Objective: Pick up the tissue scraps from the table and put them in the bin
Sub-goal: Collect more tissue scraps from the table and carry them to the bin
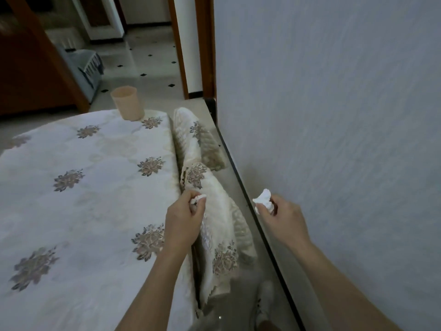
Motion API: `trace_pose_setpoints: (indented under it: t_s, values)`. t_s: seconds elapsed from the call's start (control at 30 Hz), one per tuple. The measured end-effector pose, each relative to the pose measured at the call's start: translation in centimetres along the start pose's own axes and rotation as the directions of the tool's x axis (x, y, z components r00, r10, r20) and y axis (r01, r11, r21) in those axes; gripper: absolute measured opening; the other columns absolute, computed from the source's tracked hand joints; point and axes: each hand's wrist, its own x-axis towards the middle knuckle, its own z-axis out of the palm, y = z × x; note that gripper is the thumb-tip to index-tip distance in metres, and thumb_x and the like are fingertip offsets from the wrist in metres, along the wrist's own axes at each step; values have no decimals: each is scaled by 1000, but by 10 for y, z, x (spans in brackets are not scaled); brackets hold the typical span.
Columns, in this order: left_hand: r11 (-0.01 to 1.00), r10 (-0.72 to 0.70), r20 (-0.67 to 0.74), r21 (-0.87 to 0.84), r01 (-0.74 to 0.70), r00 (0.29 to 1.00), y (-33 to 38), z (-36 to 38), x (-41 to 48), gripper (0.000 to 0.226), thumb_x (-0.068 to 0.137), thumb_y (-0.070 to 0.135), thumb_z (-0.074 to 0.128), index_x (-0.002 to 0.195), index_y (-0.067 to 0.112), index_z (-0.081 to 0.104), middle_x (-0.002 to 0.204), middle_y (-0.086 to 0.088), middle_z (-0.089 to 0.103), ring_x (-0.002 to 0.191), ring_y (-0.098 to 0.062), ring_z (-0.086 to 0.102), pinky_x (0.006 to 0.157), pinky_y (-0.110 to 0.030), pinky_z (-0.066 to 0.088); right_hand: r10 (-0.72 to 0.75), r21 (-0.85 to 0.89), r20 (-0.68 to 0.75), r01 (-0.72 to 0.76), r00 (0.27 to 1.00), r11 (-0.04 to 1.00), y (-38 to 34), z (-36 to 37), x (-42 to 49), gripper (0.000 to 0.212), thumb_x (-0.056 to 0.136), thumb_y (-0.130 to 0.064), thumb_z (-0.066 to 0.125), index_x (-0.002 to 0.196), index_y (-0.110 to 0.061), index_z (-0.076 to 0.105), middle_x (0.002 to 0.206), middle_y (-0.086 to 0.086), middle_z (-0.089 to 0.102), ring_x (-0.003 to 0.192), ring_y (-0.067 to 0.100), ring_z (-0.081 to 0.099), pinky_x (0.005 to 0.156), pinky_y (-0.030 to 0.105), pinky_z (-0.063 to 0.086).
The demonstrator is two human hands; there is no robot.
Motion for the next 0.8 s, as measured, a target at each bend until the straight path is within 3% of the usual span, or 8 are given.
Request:
trace_pose_setpoints:
  t_s: [0.17, 0.27, 0.37, 0.8]
  values:
    - [1000, -23, -9, 7, 23, 1000, 16, 49, 58, 8, 94, 35, 59, 87, 35, 57, 50, 9, 50, 45, -7, 47, 45, -18, 35, 7, 16, 32, -7, 999, 1000, 23, -5, 74, 36, 91, -40, 63, 60, -36, 47, 56, -13, 58, 58, 6, 57, 49, 21, 38]
    - [999, -51, -8, 0, 51, 999, 26, 77, 101, 11, 94, 37, 59, 85, 32, 58, 55, 7, 53, 48, -8, 48, 53, -33, 44, -11, 28, 45, 9, 999, 1000, 35, -8, 129, 27, 90, -37, 65, 67, -26, 55, 58, -6, 59, 58, 11, 57, 52, 31, 42]
    - [998, -58, -32, 3, 58, 998, 36, 98, 141, 15, 94, 38, 58, 80, 33, 55, 56, 8, 54, 51, -7, 51, 52, -31, 41, -40, 6, 86, 39, 995, 999, 43, -9, 181, 26, 89, -36, 64, 77, -13, 61, 64, 0, 62, 61, 18, 59, 56, 37, 46]
    - [994, -112, -89, 1, 112, 990, 39, 151, 238, 12, 92, 34, 62, 82, 29, 59, 57, 12, 51, 54, -4, 50, 52, -28, 39, -111, -30, 170, 118, 979, 993, 53, 11, 305, 27, 90, -42, 62, 80, -17, 61, 68, -5, 64, 61, 10, 60, 54, 31, 48]
